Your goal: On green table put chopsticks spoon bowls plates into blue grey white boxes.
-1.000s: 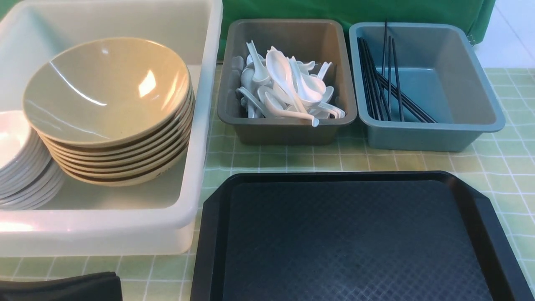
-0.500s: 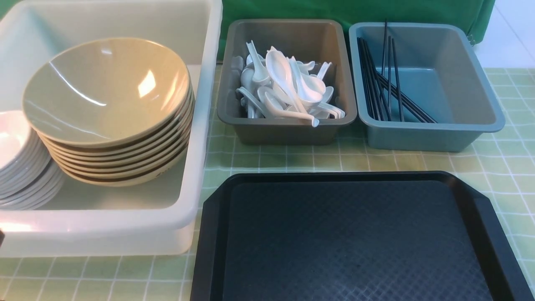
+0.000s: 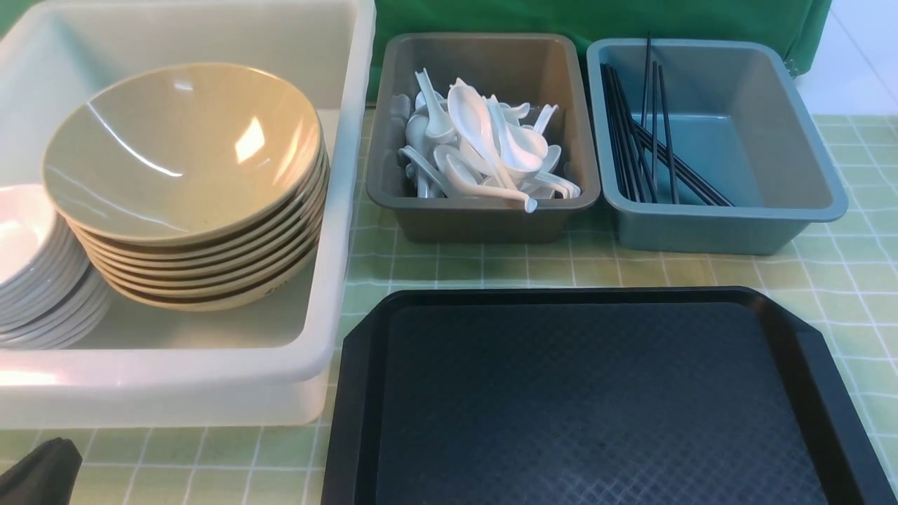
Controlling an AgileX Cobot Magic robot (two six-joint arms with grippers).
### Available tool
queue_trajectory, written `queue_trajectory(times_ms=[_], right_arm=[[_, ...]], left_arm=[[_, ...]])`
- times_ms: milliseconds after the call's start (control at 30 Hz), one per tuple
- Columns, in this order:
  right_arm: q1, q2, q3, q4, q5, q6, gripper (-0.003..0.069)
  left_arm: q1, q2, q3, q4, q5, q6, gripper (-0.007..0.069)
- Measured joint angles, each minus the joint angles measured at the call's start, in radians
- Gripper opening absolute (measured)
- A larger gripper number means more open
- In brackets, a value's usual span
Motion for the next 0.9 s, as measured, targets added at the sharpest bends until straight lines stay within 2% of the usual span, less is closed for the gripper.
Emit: queue_trajectory(times_ms=[167,900], right_arm=[[0.0,0.0,0.0,0.0,0.0,0.0,0.0055],[0.0,0.0,0.0,0.0,0.0,0.0,0.0074]], left_arm=[[0.0,0.0,-0.002,-0.005,0.01,0.051,-0.0001],[0.0,0.0,-0.002,-0.02,0.006,0.049,-0.0001]])
